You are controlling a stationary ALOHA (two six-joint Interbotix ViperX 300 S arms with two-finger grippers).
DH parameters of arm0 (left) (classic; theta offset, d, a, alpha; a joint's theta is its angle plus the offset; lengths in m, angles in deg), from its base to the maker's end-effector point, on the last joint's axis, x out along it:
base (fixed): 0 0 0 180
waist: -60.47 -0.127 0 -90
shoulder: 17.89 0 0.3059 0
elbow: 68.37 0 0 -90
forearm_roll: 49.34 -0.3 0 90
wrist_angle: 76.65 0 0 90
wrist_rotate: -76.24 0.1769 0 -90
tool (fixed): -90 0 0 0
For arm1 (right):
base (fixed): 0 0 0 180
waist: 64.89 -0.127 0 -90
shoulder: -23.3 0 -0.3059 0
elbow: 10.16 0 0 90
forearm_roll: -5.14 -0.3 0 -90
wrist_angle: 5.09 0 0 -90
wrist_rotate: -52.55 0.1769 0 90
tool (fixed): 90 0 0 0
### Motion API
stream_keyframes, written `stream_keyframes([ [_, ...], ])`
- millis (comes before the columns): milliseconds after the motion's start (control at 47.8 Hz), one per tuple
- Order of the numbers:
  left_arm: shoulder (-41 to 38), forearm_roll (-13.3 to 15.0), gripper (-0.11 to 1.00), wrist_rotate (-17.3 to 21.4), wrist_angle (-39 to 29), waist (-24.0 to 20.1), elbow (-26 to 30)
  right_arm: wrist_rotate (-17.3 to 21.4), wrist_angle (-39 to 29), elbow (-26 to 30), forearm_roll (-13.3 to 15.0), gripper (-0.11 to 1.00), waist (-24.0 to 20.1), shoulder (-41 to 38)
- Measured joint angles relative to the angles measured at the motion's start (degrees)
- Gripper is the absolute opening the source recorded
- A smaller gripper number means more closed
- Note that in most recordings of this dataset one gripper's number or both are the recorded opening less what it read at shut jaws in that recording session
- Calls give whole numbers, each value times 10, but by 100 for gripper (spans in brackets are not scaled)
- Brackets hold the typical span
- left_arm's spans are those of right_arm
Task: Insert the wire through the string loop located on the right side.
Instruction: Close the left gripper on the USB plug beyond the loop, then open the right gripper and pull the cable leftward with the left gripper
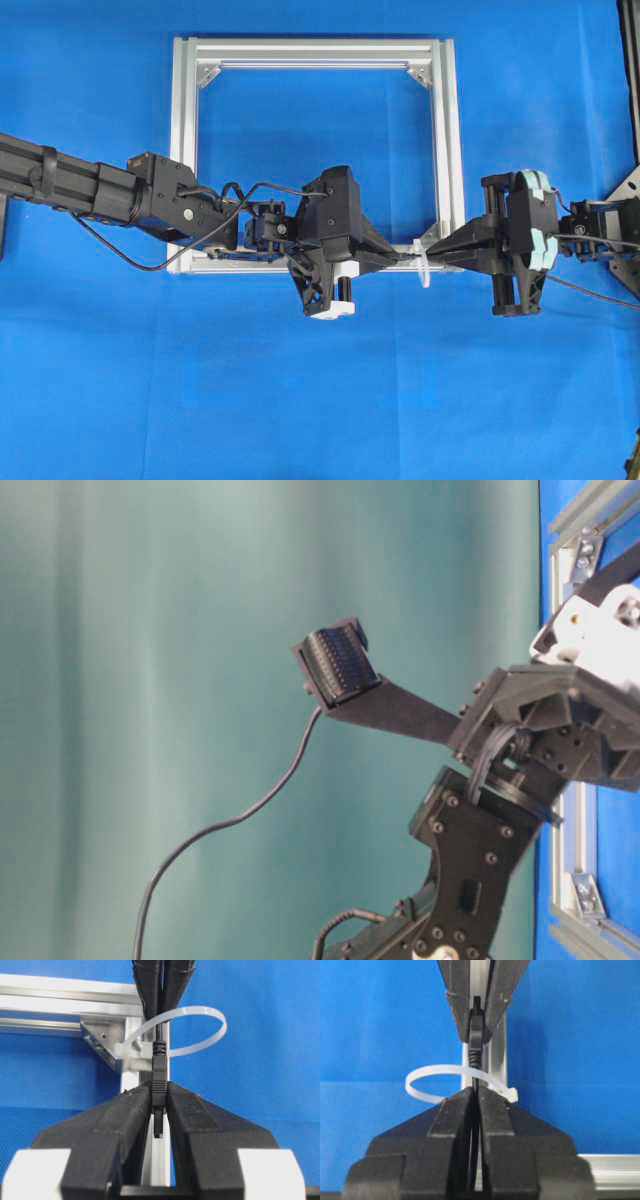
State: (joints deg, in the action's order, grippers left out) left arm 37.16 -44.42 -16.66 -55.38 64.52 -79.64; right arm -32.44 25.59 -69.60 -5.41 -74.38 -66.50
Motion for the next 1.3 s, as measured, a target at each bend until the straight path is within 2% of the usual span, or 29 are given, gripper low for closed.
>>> stream_keyframes([
  [63,-1,0,8,0,0,0,0,1,-6,0,0,14,0,2],
  [125,0,0,8,-3,0,-1,0,1,-11,0,0,28,0,4],
  [293,-1,0,8,-2,0,-2,0,2,-21,0,0,78,-1,11],
  [376,0,0,8,-2,0,-2,0,2,-24,0,1,95,-1,13],
  [523,0,-1,8,-2,1,-2,-3,2,-27,0,0,93,-1,13],
  [711,14,-1,8,1,1,-2,-40,2,-27,0,0,94,-1,13],
  [836,58,-3,8,7,11,-2,-93,2,-28,0,0,94,-1,13],
  [1025,138,-4,8,10,49,4,-202,1,-28,0,1,94,-1,13],
  [1297,224,-4,8,-8,64,5,-343,1,-33,3,0,94,-1,13],
])
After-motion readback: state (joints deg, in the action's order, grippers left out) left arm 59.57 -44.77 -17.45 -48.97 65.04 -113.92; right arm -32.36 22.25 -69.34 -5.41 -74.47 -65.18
